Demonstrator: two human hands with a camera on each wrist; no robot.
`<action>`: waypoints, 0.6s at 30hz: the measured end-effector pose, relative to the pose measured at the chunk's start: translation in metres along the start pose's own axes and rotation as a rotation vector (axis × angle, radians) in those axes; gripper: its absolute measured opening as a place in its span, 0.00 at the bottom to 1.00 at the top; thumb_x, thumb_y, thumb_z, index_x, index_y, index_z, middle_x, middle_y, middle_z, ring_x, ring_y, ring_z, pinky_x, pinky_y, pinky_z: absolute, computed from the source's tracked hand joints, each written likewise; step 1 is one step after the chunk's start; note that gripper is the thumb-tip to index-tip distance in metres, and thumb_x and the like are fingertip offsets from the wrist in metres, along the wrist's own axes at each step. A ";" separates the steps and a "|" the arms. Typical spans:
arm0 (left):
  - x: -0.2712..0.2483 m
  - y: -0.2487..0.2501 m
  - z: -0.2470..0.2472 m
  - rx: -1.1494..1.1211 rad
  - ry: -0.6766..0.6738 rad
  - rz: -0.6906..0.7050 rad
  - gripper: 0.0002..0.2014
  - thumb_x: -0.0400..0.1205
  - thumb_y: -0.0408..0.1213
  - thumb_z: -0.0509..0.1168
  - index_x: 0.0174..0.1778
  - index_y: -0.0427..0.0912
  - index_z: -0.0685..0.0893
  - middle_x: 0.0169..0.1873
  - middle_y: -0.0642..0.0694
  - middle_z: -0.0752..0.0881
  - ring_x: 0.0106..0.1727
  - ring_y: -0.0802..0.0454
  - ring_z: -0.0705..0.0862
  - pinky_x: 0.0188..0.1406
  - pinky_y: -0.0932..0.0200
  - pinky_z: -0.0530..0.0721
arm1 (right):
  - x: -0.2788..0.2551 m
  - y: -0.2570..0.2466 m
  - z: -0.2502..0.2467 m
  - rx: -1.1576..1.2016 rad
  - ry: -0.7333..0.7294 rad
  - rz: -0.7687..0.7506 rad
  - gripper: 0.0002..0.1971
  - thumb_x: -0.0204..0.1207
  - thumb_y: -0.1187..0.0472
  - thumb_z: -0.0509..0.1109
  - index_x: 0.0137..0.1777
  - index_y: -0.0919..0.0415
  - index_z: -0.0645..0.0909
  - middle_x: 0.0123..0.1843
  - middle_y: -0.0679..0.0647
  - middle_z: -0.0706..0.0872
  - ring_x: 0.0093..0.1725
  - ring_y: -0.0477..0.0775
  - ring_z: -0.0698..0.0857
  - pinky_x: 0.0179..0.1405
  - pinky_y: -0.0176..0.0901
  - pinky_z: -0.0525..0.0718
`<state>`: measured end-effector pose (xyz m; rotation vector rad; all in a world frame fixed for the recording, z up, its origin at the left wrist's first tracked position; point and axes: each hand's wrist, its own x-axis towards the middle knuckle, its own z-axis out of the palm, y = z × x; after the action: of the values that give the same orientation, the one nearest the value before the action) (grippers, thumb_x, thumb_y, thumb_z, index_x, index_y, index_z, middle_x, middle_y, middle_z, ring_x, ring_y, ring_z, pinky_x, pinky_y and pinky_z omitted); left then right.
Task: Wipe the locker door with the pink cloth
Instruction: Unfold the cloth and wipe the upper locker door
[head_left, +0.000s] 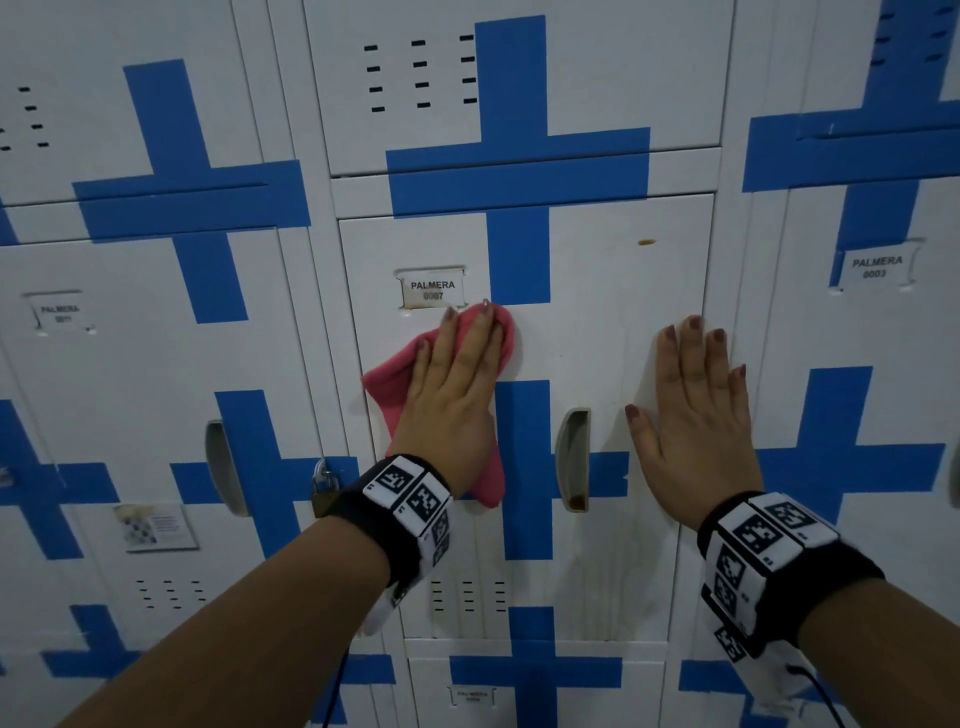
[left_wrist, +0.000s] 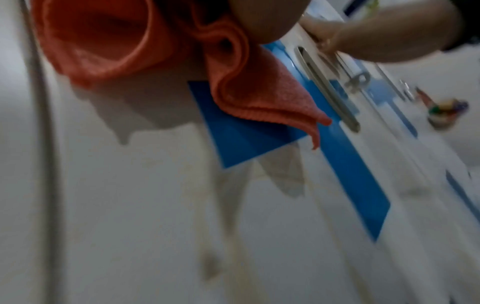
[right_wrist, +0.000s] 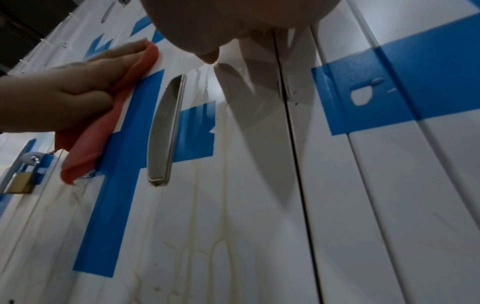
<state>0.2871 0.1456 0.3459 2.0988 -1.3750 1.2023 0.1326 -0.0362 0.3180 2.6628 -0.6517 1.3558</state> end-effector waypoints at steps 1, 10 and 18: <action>0.002 0.003 0.000 -0.031 0.023 -0.046 0.42 0.73 0.26 0.52 0.82 0.48 0.41 0.81 0.54 0.42 0.81 0.50 0.35 0.75 0.46 0.33 | 0.000 0.000 0.000 0.001 0.000 -0.001 0.36 0.80 0.46 0.45 0.81 0.54 0.28 0.82 0.50 0.28 0.81 0.52 0.32 0.78 0.46 0.30; 0.032 0.012 -0.006 -0.043 0.135 -0.144 0.41 0.73 0.23 0.54 0.82 0.41 0.45 0.83 0.48 0.45 0.82 0.43 0.40 0.76 0.48 0.30 | 0.000 0.000 0.001 0.006 -0.002 -0.001 0.36 0.80 0.46 0.44 0.81 0.55 0.30 0.83 0.51 0.29 0.82 0.53 0.33 0.78 0.47 0.31; 0.022 0.005 -0.006 0.192 0.040 0.203 0.45 0.68 0.22 0.63 0.81 0.42 0.52 0.81 0.48 0.52 0.81 0.39 0.49 0.77 0.40 0.43 | 0.000 0.001 0.001 0.008 0.002 -0.005 0.35 0.80 0.46 0.43 0.81 0.54 0.30 0.83 0.51 0.30 0.82 0.52 0.33 0.79 0.47 0.32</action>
<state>0.2839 0.1353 0.3662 2.0855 -1.5387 1.5027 0.1326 -0.0369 0.3173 2.6671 -0.6408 1.3631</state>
